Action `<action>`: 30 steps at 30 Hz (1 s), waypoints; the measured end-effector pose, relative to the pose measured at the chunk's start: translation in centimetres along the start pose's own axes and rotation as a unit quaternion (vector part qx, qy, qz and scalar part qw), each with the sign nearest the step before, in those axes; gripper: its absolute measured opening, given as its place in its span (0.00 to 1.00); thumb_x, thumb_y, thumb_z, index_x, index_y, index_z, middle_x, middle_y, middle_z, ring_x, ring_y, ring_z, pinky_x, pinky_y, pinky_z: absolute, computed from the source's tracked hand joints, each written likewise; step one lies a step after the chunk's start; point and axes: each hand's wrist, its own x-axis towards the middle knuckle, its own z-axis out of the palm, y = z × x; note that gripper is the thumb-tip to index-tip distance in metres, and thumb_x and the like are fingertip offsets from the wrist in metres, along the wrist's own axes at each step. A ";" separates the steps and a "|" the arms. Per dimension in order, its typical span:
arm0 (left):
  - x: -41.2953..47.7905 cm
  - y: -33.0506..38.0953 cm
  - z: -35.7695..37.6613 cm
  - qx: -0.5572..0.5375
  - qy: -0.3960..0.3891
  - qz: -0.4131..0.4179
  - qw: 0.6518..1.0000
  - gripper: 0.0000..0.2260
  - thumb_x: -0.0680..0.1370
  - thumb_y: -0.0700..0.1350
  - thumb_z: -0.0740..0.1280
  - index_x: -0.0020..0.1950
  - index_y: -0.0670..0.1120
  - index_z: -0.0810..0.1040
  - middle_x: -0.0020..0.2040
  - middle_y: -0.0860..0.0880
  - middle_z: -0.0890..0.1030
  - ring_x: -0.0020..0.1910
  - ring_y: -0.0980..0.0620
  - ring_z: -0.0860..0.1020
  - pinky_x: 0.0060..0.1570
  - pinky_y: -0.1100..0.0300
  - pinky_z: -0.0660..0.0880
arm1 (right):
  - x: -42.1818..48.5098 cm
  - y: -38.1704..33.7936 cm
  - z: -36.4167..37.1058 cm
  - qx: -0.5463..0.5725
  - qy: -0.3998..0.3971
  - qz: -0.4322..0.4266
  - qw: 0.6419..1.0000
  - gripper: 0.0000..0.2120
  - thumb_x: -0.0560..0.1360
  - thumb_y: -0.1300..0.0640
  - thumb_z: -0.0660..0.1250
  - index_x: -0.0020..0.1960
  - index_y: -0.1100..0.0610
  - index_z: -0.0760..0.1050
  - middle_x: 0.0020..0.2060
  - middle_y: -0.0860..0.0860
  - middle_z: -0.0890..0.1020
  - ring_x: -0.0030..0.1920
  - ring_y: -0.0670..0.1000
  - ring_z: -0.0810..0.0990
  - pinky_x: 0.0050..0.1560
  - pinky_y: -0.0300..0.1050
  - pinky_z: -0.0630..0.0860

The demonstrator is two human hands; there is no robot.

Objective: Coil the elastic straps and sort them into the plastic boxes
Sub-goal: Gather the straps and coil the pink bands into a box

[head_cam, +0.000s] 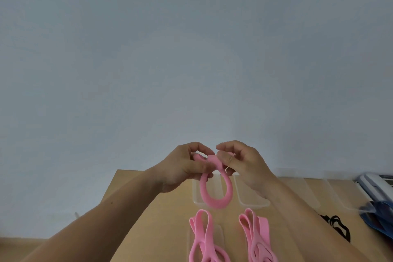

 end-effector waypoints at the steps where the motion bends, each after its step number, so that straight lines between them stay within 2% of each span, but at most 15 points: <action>1: 0.1 -0.2 0.0 0.017 0.001 0.013 1.000 0.16 0.70 0.37 0.77 0.56 0.40 0.78 0.45 0.41 0.83 0.43 0.44 0.83 0.46 0.55 0.79 | 0.1 0.0 0.0 -0.012 -0.007 0.009 1.000 0.10 0.71 0.44 0.74 0.47 0.49 0.83 0.41 0.55 0.84 0.37 0.52 0.80 0.41 0.43 0.79; 4: 0.2 -0.5 0.0 0.054 0.003 0.052 0.997 0.16 0.70 0.36 0.76 0.55 0.41 0.79 0.44 0.44 0.84 0.42 0.48 0.82 0.46 0.58 0.78 | 0.2 0.0 0.1 -0.034 -0.024 0.037 0.998 0.20 0.65 0.35 0.75 0.43 0.51 0.83 0.40 0.58 0.84 0.36 0.53 0.79 0.39 0.44 0.78; 7: 0.1 -0.7 0.0 0.069 0.003 0.076 0.995 0.15 0.71 0.33 0.75 0.56 0.41 0.78 0.46 0.46 0.84 0.45 0.50 0.83 0.46 0.61 0.77 | 0.3 -0.1 0.0 -0.051 -0.041 0.058 0.996 0.22 0.65 0.33 0.74 0.44 0.51 0.83 0.38 0.55 0.85 0.35 0.51 0.80 0.37 0.42 0.78; 11: 0.2 -0.6 0.0 0.119 0.027 0.066 0.990 0.18 0.69 0.33 0.76 0.56 0.44 0.77 0.53 0.43 0.81 0.44 0.51 0.82 0.44 0.61 0.78 | 0.4 0.1 0.2 -0.064 -0.017 0.030 0.997 0.09 0.69 0.47 0.77 0.46 0.49 0.83 0.41 0.48 0.85 0.38 0.48 0.84 0.42 0.44 0.81; 13: 0.2 -0.5 0.0 0.141 0.035 0.051 0.988 0.18 0.68 0.35 0.76 0.56 0.45 0.78 0.53 0.42 0.82 0.44 0.51 0.82 0.45 0.58 0.80 | 0.4 0.2 0.3 -0.062 -0.007 0.015 0.998 0.07 0.70 0.53 0.78 0.47 0.49 0.83 0.43 0.47 0.86 0.42 0.48 0.85 0.47 0.46 0.82; 17: 0.2 -0.7 -0.1 0.149 0.021 0.012 0.989 0.16 0.69 0.38 0.75 0.55 0.39 0.79 0.48 0.40 0.84 0.44 0.46 0.84 0.52 0.49 0.81 | 0.4 0.5 0.4 -0.064 0.002 -0.006 0.998 0.12 0.68 0.58 0.79 0.48 0.46 0.83 0.45 0.44 0.85 0.46 0.46 0.84 0.48 0.41 0.81; 20: 0.1 -0.6 -0.2 0.133 0.002 -0.005 0.991 0.14 0.73 0.39 0.73 0.57 0.38 0.78 0.48 0.40 0.84 0.44 0.44 0.85 0.48 0.52 0.82 | 0.4 1.0 0.5 -0.086 0.011 -0.014 0.996 0.16 0.67 0.58 0.80 0.50 0.42 0.81 0.45 0.44 0.85 0.46 0.46 0.84 0.49 0.42 0.81; 24: 0.0 -0.2 -0.2 0.049 -0.006 -0.039 0.998 0.16 0.72 0.45 0.70 0.58 0.40 0.79 0.46 0.44 0.83 0.42 0.45 0.83 0.42 0.55 0.80 | 0.2 1.4 0.5 -0.110 0.025 -0.032 0.993 0.20 0.66 0.58 0.80 0.49 0.37 0.80 0.42 0.43 0.84 0.41 0.44 0.82 0.43 0.38 0.80; 27: 0.1 -0.2 0.0 0.030 0.012 -0.040 0.999 0.13 0.76 0.48 0.70 0.56 0.41 0.80 0.45 0.45 0.83 0.40 0.46 0.82 0.40 0.54 0.80 | 0.0 1.4 0.9 -0.140 0.026 -0.068 0.987 0.21 0.67 0.61 0.78 0.50 0.38 0.78 0.46 0.37 0.82 0.45 0.41 0.80 0.42 0.32 0.76; 30: 0.3 -0.5 0.0 0.028 0.024 -0.021 0.999 0.09 0.78 0.44 0.71 0.55 0.40 0.80 0.45 0.43 0.84 0.40 0.45 0.83 0.40 0.56 0.79 | -0.1 1.3 1.2 -0.153 0.037 -0.086 0.984 0.21 0.67 0.62 0.77 0.49 0.40 0.77 0.48 0.35 0.81 0.46 0.40 0.79 0.42 0.31 0.75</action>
